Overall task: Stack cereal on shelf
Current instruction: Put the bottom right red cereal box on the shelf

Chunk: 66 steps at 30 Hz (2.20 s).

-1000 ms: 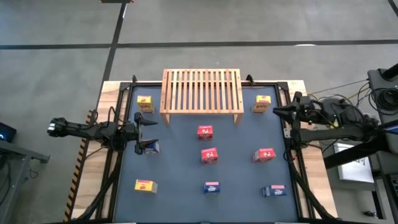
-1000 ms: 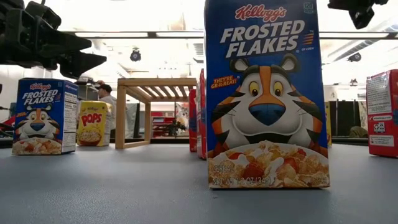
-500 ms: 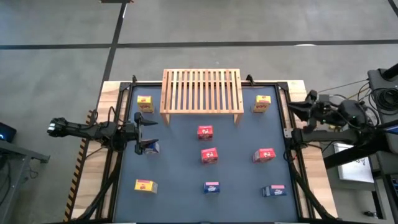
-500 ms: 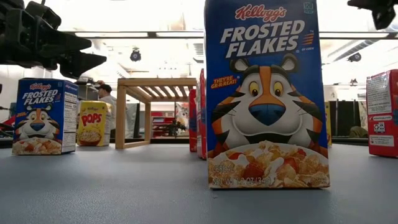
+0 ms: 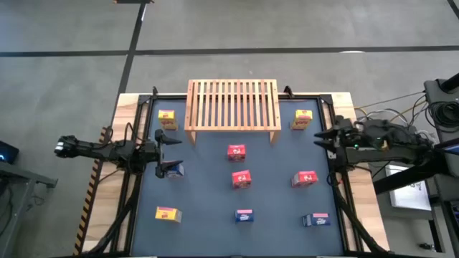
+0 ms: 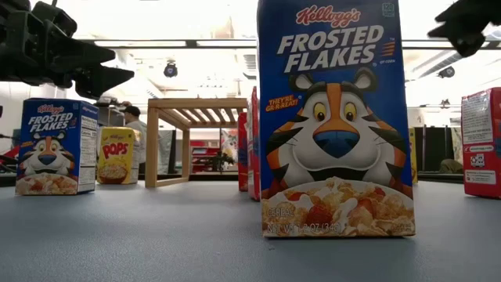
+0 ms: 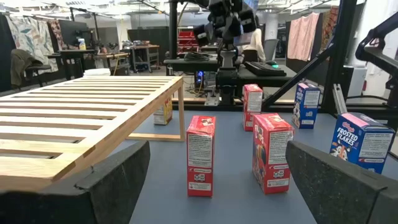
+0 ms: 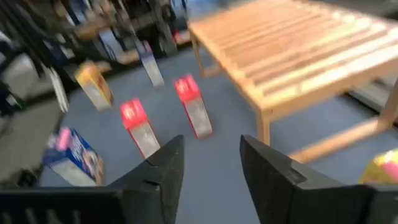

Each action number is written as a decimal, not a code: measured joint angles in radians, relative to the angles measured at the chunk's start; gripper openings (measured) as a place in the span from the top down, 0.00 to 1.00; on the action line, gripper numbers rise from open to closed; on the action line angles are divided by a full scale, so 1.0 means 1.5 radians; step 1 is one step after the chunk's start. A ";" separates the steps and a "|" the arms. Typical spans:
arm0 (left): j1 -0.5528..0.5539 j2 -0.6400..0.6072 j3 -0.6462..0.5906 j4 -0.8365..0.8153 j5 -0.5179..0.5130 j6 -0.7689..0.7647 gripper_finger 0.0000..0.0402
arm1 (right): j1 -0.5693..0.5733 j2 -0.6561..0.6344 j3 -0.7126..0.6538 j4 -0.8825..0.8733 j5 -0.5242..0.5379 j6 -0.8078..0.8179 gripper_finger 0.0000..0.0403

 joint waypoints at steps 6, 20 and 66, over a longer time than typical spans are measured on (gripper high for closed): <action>0.000 0.000 0.000 0.000 0.000 0.000 0.11 | 0.000 0.096 0.027 -0.142 -0.072 0.021 0.57; 0.000 0.000 0.000 0.000 0.000 0.000 0.11 | 0.000 0.250 0.032 -0.123 -0.235 -0.021 0.56; 0.000 0.000 0.000 0.000 0.000 0.000 0.11 | 0.146 0.299 0.097 -0.184 -0.156 0.061 0.28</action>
